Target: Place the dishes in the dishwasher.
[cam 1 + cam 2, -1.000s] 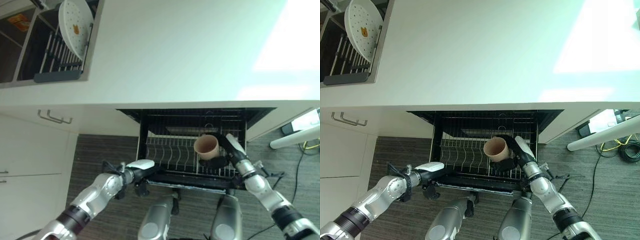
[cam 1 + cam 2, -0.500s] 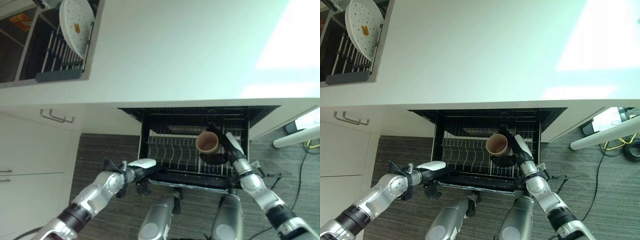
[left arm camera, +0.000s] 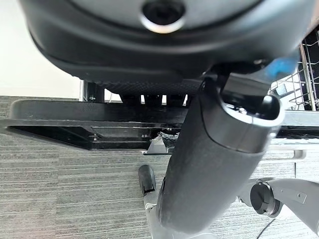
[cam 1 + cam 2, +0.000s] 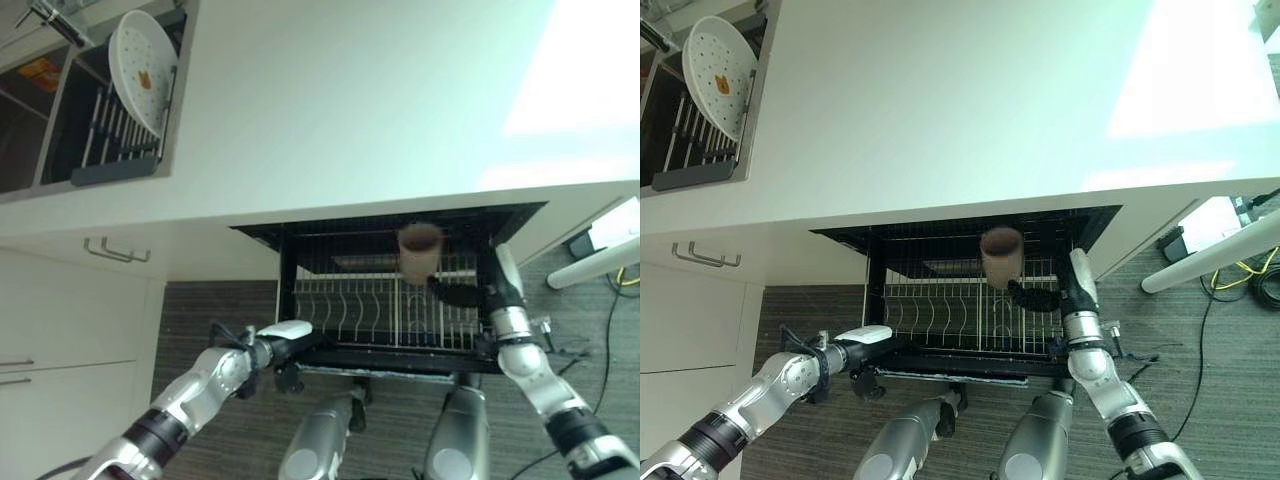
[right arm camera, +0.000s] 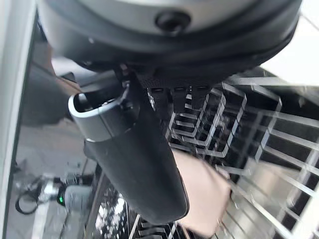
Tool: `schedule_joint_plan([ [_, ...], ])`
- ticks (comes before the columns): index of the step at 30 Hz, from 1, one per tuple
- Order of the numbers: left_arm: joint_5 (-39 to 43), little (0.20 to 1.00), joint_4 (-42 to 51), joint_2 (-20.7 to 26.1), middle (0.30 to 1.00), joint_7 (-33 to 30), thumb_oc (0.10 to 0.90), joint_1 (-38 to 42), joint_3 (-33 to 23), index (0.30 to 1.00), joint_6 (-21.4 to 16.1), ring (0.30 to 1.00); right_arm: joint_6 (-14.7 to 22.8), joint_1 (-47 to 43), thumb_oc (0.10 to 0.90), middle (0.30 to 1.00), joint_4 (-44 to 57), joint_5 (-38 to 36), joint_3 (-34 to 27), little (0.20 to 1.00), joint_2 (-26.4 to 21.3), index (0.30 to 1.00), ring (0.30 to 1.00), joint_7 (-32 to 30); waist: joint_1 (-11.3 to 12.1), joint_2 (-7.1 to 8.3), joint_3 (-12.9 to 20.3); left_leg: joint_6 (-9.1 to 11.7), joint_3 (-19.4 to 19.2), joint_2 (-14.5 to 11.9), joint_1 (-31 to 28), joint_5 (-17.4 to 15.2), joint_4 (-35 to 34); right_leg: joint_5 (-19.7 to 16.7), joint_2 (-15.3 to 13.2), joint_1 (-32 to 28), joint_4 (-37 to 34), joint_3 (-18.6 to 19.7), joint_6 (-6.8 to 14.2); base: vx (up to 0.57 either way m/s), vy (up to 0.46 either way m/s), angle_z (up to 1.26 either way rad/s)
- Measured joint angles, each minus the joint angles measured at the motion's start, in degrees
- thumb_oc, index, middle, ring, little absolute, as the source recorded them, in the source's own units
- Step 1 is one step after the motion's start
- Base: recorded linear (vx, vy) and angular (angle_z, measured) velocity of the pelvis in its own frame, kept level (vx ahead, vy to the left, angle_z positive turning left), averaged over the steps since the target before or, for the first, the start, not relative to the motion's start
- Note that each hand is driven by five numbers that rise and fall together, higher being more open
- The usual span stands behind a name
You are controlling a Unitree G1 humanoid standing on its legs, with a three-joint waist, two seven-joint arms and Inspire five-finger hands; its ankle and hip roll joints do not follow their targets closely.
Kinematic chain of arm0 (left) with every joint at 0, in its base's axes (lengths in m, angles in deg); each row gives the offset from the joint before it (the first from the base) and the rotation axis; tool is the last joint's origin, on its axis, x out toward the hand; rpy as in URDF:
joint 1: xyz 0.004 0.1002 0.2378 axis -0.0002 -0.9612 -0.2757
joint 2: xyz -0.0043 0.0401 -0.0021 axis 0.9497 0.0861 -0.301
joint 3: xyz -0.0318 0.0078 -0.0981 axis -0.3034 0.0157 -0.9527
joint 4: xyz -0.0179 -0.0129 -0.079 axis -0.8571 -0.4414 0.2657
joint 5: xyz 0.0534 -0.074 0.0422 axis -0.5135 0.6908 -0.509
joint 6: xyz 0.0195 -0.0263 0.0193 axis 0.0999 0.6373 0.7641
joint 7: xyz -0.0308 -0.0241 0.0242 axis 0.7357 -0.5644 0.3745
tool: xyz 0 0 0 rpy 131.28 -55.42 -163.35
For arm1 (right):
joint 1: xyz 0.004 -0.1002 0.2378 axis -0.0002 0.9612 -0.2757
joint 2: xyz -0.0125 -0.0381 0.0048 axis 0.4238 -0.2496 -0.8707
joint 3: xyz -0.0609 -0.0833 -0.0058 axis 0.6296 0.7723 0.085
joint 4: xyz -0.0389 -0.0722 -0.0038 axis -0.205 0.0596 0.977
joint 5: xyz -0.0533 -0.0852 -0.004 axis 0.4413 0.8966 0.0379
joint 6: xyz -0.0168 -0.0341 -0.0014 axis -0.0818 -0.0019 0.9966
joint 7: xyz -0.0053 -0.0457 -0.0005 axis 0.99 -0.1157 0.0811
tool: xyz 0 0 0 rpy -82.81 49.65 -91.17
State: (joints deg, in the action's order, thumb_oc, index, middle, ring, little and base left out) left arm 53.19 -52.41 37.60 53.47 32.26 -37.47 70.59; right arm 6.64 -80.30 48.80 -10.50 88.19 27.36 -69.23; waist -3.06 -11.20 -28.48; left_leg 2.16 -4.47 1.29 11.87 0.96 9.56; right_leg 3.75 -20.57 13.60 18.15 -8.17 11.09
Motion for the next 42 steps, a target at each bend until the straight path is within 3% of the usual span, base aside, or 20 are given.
schedule_joint_plan([
  [15,0.0,0.9,0.5,0.1,0.9,0.4,0.8,0.0,-0.1,0.9,0.4,0.9,-3.1,2.4,0.8,0.9,1.4,-2.3,0.2,0.9,0.1,0.9,0.9,8.5,0.1,0.15,0.1,0.0,0.0,-0.1,0.2,0.0,0.0,0.0,0.1,0.3,0.0,0.0,0.0,-0.02,-0.008,0.0],
  [23,0.7,0.9,1.8,-0.5,0.9,-1.0,0.8,-3.9,-3.0,0.9,1.9,0.9,0.8,6.3,0.8,0.9,5.8,-11.6,-0.2,0.9,0.9,0.9,0.9,14.8,0.1,0.4,-0.1,0.0,0.2,-1.1,-0.7,0.0,-0.3,-0.6,1.3,-1.8,-1.4,-0.9,-0.2,-0.05,-0.106,0.01],
  [26,4.4,0.9,2.2,-4.7,0.9,-5.9,0.8,-10.1,-8.5,0.9,5.1,0.9,3.6,12.4,0.8,0.9,11.5,-16.6,-3.2,0.9,3.4,0.9,0.9,19.8,0.1,0.68,-0.3,0.7,1.9,-2.5,-5.6,0.0,-1.6,-0.3,2.9,-8.5,-3.7,-3.7,-0.8,0.0,-0.264,0.2],
  [29,7.1,0.9,5.4,-5.6,0.9,-9.3,0.8,-16.4,-14.7,0.9,5.4,0.9,4.8,15.0,0.8,0.9,16.6,-19.7,-6.2,0.9,4.8,0.9,0.9,22.3,0.3,0.92,-0.1,1.7,2.8,-3.9,-9.2,-0.2,-2.4,-0.2,4.2,-12.9,-5.1,-4.9,-1.5,0.03,-0.151,0.13],
  [35,11.5,0.9,10.9,-5.5,0.9,-12.5,0.8,-22.6,-25.0,0.9,5.2,0.9,3.8,19.7,0.8,0.9,16.3,-23.9,-7.9,0.9,6.4,0.9,0.9,23.0,4.4,1.17,4.5,2.7,5.0,-5.6,-8.7,0.0,-1.7,0.9,5.8,-13.7,-3.9,-6.6,-2.9,-0.02,-0.147,0.14],
  [36,11.6,0.9,11.6,-5.5,0.9,-12.8,0.8,-22.5,-27.7,0.9,5.2,0.9,2.7,20.5,0.8,0.9,15.6,-25.5,-8.0,0.9,7.4,0.9,0.9,22.2,6.1,1.58,6.3,2.8,5.1,-5.9,-8.8,0.0,-1.5,1.0,6.1,-13.9,-3.7,-6.8,-3.1,-0.08,-0.098,0.2],
  [42,18.2,0.9,13.4,-5.5,0.9,-13.9,0.8,-24.8,-37.2,0.9,2.7,0.9,-1.8,22.8,0.8,0.9,14.2,-27.5,-10.3,0.9,10.9,0.9,0.9,20.1,9.7,5.61,10.1,2.4,6.0,-5.4,-6.7,-2.1,1.7,1.4,5.4,-14.0,-3.2,-7.8,-3.7,-0.01,0.071,0.07],
])
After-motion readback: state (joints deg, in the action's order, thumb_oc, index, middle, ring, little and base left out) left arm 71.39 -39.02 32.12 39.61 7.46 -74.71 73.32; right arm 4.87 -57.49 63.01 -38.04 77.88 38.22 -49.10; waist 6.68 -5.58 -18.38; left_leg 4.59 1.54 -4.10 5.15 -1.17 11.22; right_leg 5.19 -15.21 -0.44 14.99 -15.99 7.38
